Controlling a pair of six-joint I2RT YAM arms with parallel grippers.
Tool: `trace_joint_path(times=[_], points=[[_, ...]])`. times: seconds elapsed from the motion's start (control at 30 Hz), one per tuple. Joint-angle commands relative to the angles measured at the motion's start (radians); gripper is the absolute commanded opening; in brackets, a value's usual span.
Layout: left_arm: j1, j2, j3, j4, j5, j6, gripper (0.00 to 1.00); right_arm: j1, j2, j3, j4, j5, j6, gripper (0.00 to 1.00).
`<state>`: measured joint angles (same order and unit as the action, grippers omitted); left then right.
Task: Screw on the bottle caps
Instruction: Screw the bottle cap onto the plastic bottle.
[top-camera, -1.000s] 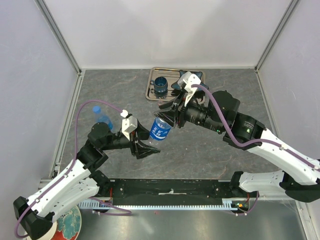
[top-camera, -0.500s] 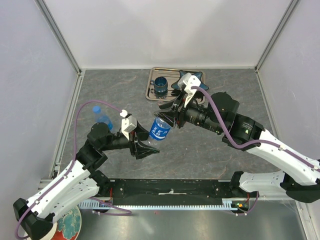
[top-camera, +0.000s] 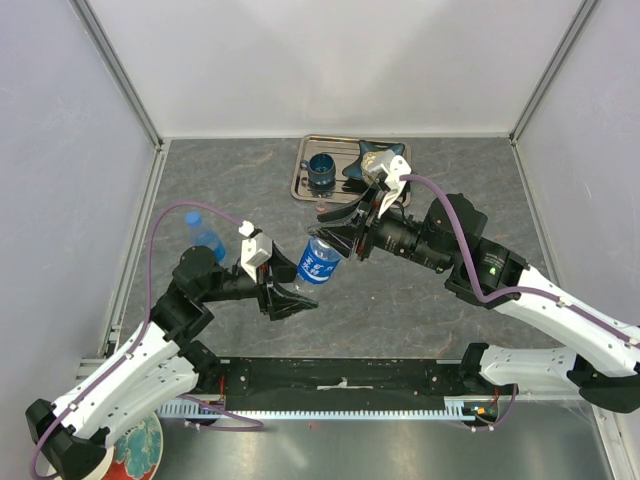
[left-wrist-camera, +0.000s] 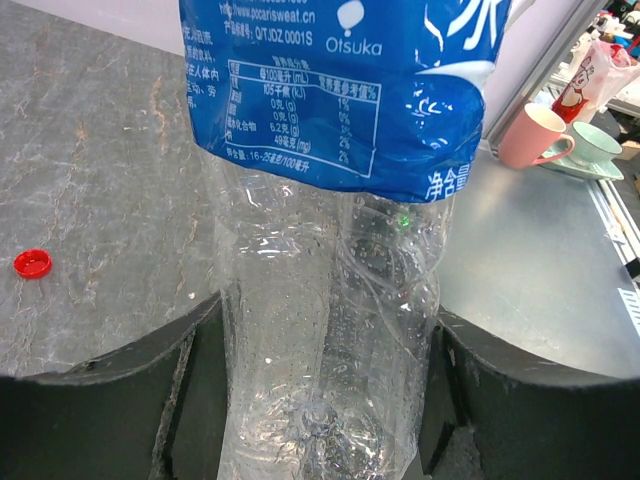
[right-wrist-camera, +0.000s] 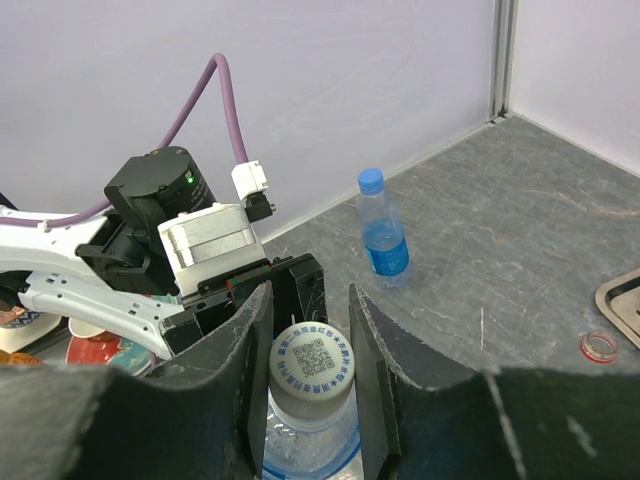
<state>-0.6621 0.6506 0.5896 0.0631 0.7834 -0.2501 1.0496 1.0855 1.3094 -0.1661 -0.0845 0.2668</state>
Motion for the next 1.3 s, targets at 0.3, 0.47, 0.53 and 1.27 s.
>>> trace_joint_path(times=[0.3, 0.47, 0.53, 1.27], points=[[0.036, -0.005, 0.052, 0.129, -0.116, -0.054, 0.02, 0.023, 0.014, -0.015, -0.092, -0.121, 0.035, 0.43], [0.036, 0.001, 0.058, 0.135, -0.133, -0.055, 0.02, 0.023, 0.02, -0.012, -0.092, -0.133, 0.032, 0.42], [0.036, 0.004, 0.061, 0.136, -0.136, -0.055, 0.02, 0.023, 0.027, -0.009, -0.092, -0.135, 0.034, 0.34], [0.039, 0.092, 0.167, 0.136, -0.486, 0.064, 0.02, 0.138, 0.137, 0.027, -0.153, 0.322, 0.115, 0.0]])
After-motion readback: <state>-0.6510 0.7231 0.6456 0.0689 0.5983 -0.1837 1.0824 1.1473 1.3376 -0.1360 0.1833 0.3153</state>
